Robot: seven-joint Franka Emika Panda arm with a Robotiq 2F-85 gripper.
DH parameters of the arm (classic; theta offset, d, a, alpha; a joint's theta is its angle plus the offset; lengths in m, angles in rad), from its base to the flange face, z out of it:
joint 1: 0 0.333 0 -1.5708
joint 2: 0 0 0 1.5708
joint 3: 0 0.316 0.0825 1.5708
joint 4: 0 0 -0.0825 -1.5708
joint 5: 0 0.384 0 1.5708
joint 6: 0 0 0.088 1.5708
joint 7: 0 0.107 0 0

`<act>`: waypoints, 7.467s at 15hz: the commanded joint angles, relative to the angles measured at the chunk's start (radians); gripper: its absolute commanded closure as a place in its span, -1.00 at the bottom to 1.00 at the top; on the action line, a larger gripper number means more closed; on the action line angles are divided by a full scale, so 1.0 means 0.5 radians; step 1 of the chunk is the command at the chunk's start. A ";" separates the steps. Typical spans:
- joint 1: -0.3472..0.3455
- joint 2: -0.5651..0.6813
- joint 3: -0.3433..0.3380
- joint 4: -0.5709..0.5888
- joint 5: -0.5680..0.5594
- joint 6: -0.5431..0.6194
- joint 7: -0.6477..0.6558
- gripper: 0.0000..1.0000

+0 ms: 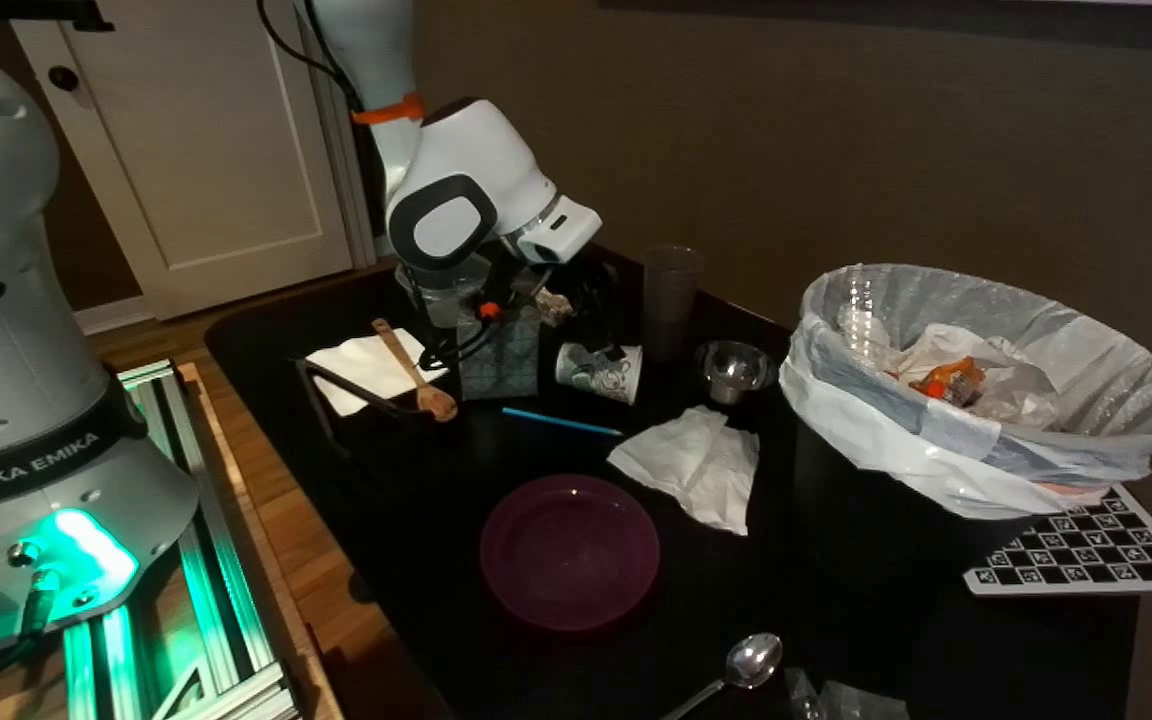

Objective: Set the cup straight

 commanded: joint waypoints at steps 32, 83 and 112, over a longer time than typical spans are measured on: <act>-1.495 -0.080 0.461 0.853 -0.007 -2.531 -0.086 -1.00; -0.842 -0.211 0.407 -0.043 -0.342 -0.131 -0.259 0.50; 0.376 -0.890 -1.062 0.059 -0.708 -1.478 -0.304 -1.00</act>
